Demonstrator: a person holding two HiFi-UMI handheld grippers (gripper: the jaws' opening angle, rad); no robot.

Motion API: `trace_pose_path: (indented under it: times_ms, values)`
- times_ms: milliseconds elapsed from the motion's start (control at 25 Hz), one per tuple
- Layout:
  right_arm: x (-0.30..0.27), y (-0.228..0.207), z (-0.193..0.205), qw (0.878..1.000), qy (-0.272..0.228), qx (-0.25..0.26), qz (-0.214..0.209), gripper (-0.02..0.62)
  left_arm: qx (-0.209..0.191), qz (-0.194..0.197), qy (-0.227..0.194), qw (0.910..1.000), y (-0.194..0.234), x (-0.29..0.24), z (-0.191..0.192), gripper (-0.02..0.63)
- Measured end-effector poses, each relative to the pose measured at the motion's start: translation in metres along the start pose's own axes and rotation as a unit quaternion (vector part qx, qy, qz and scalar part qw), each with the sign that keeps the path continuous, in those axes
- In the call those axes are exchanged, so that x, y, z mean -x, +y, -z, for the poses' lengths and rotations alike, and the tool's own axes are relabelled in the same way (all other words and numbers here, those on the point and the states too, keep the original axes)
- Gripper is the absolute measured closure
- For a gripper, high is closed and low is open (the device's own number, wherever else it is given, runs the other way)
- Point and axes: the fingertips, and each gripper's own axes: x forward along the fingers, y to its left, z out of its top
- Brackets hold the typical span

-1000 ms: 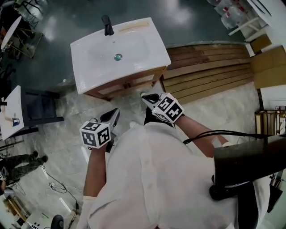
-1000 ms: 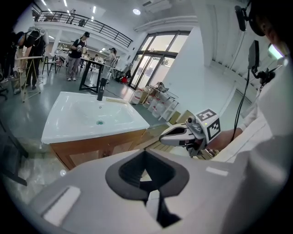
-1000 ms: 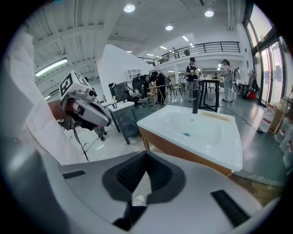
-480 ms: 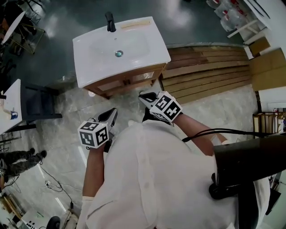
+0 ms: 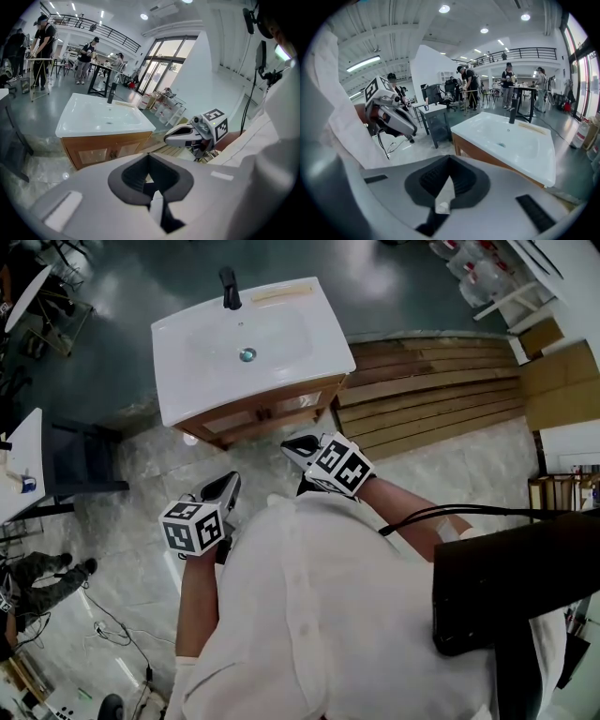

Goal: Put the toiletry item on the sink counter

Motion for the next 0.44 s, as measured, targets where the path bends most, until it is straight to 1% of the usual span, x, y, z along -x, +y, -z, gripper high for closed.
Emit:
trace_pose_path:
  times_ms: [440]
  values:
    - [0.003, -0.028, 0.005, 1.000, 0.002, -0.017, 0.011, 0.591, -0.001, 0.006, 0.012, 0.9999, 0.002, -0.018, -0.013, 0.600]
